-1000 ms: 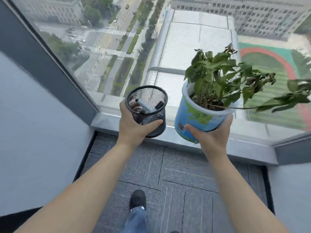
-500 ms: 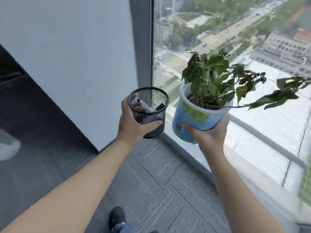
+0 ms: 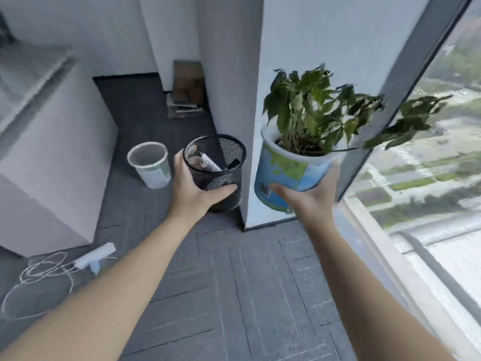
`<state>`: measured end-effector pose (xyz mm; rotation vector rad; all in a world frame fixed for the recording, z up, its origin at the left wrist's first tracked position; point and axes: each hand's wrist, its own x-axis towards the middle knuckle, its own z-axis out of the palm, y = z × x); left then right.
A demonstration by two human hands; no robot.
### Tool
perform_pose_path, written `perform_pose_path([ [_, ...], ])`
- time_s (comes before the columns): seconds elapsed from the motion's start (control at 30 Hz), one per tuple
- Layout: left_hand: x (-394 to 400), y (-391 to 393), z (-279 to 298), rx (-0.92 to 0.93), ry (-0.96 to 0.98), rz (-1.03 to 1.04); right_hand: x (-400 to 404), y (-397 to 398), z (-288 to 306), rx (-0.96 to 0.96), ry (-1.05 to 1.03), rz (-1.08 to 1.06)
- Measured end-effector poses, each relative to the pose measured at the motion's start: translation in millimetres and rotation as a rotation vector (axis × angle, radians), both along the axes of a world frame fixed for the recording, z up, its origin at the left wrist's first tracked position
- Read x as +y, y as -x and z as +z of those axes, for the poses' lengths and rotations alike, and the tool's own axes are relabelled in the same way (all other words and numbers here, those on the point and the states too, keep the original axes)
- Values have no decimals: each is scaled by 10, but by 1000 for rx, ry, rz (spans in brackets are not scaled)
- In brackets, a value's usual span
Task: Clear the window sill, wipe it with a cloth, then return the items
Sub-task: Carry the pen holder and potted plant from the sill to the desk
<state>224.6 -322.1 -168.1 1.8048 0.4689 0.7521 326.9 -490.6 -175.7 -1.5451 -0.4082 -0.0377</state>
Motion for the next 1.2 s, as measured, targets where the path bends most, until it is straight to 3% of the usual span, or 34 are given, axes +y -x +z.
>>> perform_pose_path([
  [0.23, 798, 1168, 297, 24, -3, 354, 1250, 629, 235, -21, -29, 348],
  [0.63, 1358, 2364, 419, -138, 0, 821, 2592, 1445, 435, -78, -88, 826],
  [0.9, 2047, 2962, 458, -140, -30, 1007, 3595, 2037, 509, -80, -121, 953],
  [1.2, 3744, 3746, 558, -116, -44, 1055, 5360, 2773, 612, -55, -175, 956],
])
